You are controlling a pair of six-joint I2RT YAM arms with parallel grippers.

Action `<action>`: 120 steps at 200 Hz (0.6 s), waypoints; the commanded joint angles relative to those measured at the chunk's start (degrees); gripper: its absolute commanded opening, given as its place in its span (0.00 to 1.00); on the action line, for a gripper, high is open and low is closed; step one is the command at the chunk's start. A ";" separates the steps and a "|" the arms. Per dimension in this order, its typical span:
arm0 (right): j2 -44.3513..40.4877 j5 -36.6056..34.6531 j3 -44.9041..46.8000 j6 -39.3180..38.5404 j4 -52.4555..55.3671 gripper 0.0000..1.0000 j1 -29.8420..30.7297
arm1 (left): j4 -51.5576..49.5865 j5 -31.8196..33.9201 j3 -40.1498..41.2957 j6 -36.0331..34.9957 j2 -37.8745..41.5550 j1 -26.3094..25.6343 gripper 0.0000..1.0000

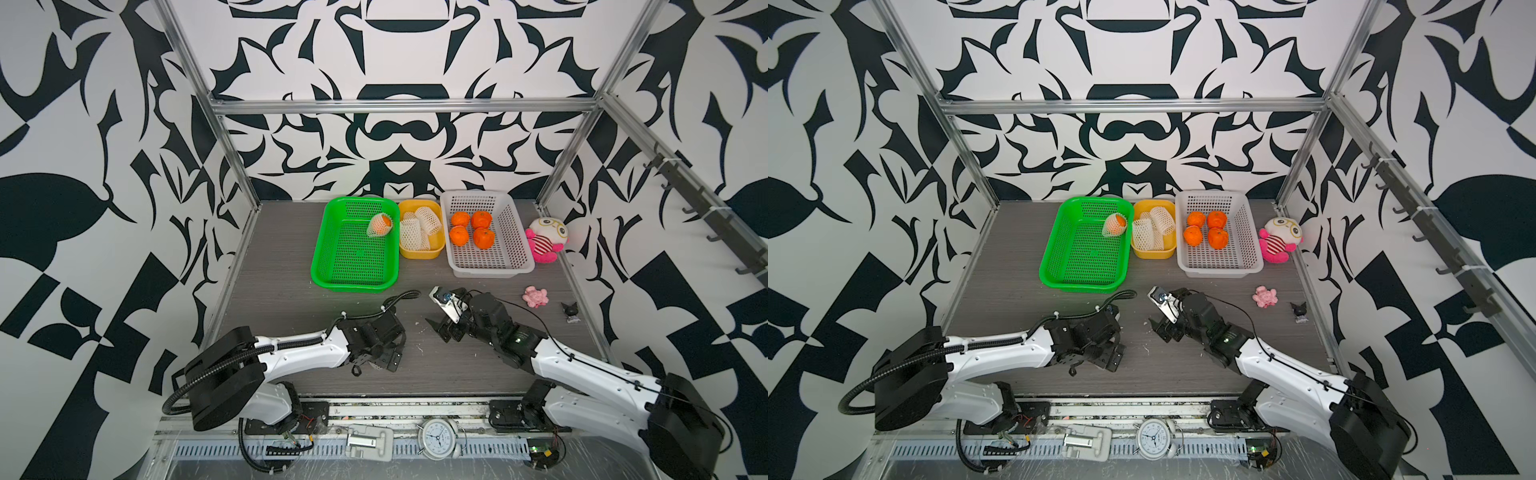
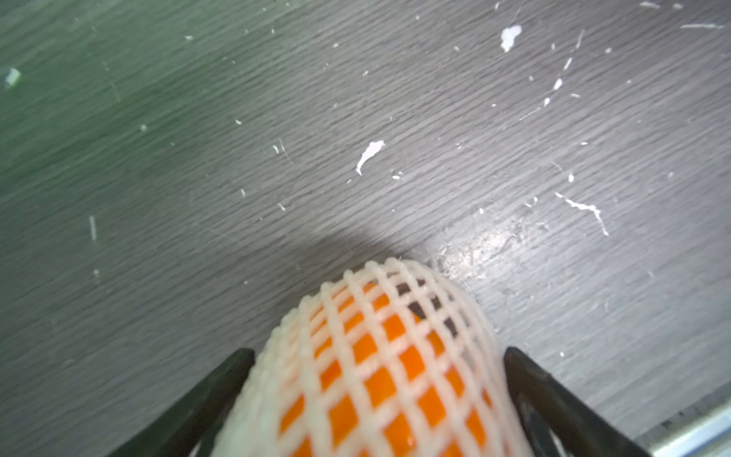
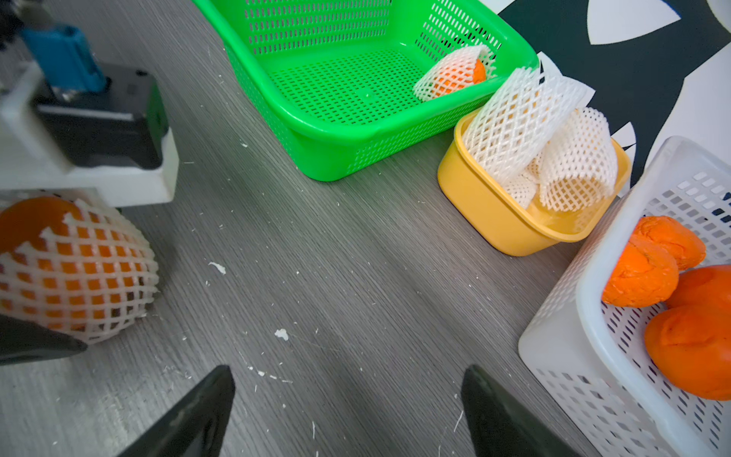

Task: Remove foam nets from oranges
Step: Place the orange at the center of the board.

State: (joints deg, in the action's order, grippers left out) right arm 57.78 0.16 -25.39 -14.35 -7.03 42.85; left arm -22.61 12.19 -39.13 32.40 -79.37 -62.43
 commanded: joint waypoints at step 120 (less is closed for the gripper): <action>-6.33 9.80 0.93 1.00 2.96 0.91 0.22 | -1.94 -8.68 0.29 -0.98 5.90 -0.21 1.00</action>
State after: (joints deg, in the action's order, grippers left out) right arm 53.28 6.55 -25.23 -14.72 -3.44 42.85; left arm -23.03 4.75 -39.09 31.29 -75.37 -62.43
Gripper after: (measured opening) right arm 0.912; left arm 0.994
